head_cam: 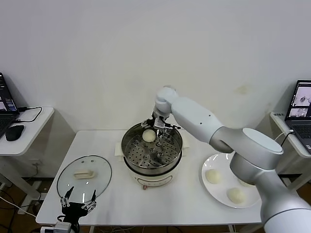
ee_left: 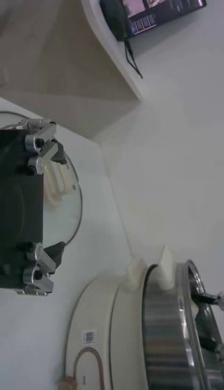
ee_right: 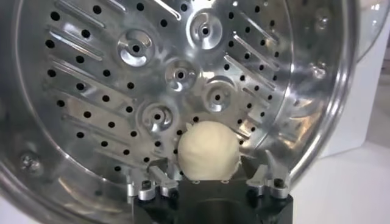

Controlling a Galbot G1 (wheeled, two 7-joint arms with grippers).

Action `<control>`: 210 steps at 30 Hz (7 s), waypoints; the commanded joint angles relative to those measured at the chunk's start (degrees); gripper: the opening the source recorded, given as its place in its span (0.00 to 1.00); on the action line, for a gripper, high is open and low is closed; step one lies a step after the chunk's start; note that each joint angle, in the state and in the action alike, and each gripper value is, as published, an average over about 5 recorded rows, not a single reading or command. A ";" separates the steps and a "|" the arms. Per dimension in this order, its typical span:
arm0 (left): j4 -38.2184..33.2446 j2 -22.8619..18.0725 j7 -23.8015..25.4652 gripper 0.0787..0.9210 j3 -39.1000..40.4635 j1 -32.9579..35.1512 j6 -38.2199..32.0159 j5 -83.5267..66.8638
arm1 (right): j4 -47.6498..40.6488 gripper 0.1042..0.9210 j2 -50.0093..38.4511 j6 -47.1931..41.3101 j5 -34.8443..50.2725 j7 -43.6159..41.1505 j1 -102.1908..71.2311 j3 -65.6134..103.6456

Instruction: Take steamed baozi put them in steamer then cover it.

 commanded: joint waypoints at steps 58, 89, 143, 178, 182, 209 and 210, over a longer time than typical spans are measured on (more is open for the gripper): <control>-4.20 0.40 0.56 0.88 1.03 3.59 1.70 0.83 | 37.28 0.88 -42.32 -65.34 20.34 -14.17 -28.45 16.52; -1.64 0.50 0.66 0.88 0.83 2.49 1.69 0.97 | 30.23 0.88 -37.25 -63.66 15.00 -13.86 -29.42 16.62; -3.18 0.88 0.07 0.88 2.15 -0.88 1.15 0.13 | 29.97 0.60 -23.55 -73.68 48.83 -19.52 22.00 -9.80; -9.18 1.00 -0.27 0.88 1.42 1.39 1.47 -2.49 | 4.78 0.60 6.22 -72.70 37.03 -13.26 1.56 -8.63; -9.18 0.97 -0.27 0.88 1.42 1.47 1.51 -2.52 | 4.11 0.60 6.82 -72.53 35.79 -12.88 0.36 -8.13; -9.54 0.21 -0.17 0.88 2.39 1.42 1.57 -2.16 | 6.01 0.66 5.40 -73.15 35.26 -11.31 0.25 -5.79; -9.53 0.17 -0.15 0.88 2.43 1.38 1.58 -2.13 | 6.61 0.69 4.98 -73.29 35.34 -11.53 0.49 -5.72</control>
